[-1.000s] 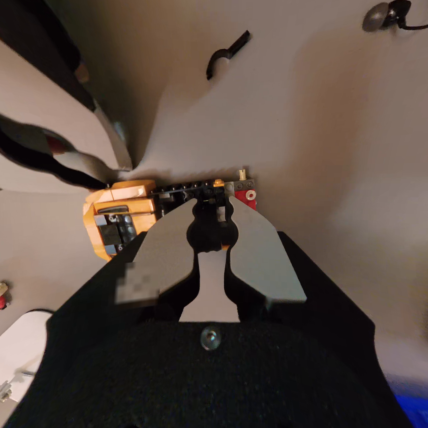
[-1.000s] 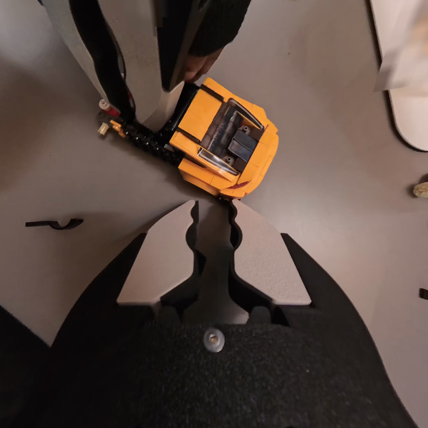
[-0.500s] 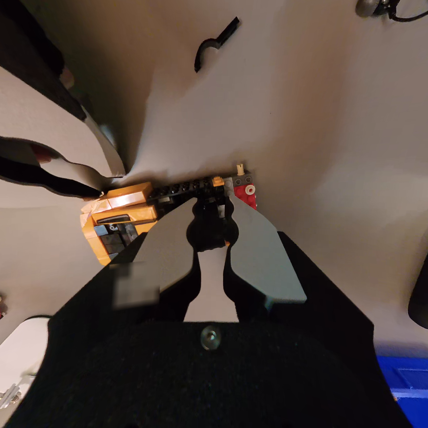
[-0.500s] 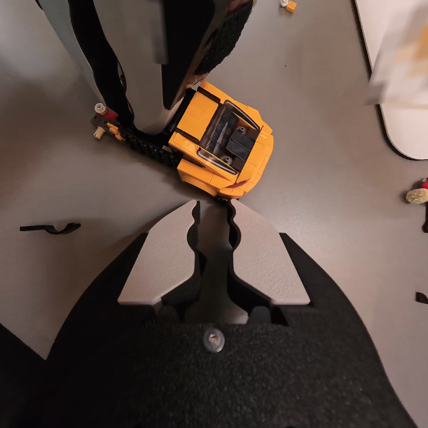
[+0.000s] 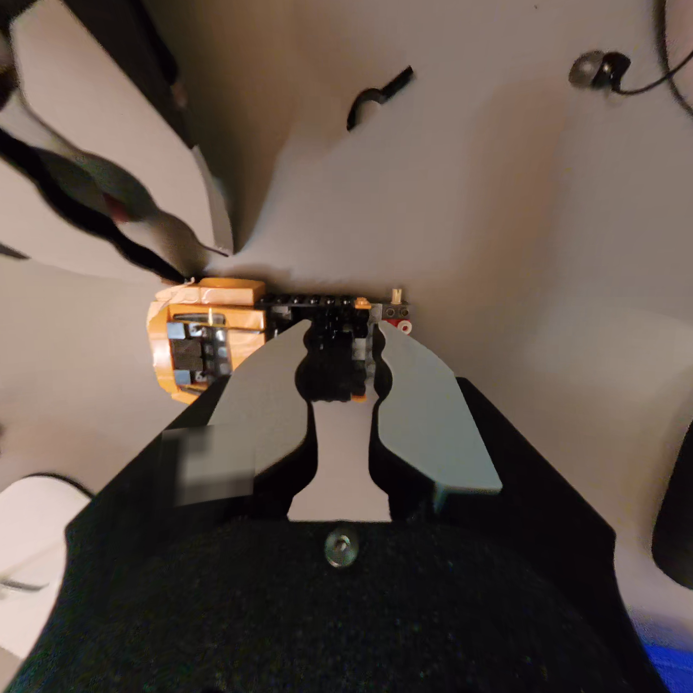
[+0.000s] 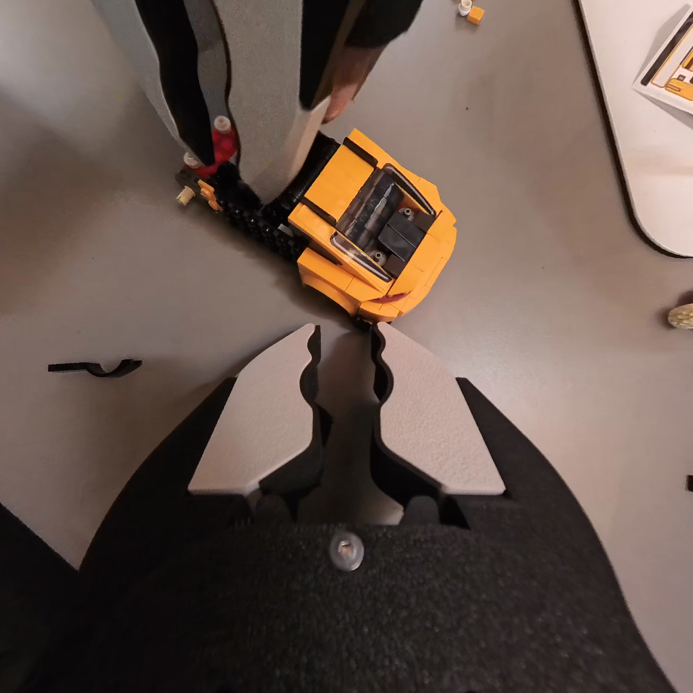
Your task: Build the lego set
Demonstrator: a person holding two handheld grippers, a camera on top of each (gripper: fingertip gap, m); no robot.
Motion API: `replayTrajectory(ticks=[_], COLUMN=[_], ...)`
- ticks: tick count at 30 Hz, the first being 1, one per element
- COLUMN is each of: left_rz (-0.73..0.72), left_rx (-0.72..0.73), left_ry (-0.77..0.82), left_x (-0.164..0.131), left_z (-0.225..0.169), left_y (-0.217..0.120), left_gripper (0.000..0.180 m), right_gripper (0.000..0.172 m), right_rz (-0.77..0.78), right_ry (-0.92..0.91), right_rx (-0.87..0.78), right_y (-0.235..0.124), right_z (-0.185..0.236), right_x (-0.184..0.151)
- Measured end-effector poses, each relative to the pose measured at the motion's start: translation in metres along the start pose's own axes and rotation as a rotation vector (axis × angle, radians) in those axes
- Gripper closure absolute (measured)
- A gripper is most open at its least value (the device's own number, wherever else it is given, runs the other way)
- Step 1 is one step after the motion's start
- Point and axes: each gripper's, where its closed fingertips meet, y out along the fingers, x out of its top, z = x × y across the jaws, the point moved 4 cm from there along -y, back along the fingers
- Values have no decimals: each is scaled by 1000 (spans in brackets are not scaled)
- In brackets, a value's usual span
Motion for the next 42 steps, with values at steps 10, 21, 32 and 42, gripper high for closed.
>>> replayTrajectory(ticks=[10,21,32,42], left_rz=[-220,-510,-595,-644], left_rx=[161,355,379,426], left_ry=[-273,-698,-585,-561], left_x=[-27,-56,-24,-17], left_z=[-1,-31,-41,-49], left_y=[-26,5,9,-5], left_gripper=[150,154,156,160], right_gripper=[143,149,148,169], right_rz=[-28,-7,113,241], right_ry=[24,153,552,437], right_rx=[12,135,7,-217], right_y=[-8,-38,-29,-15], right_z=[-1,49,122,121], right_x=[-3,-4,-3,-1])
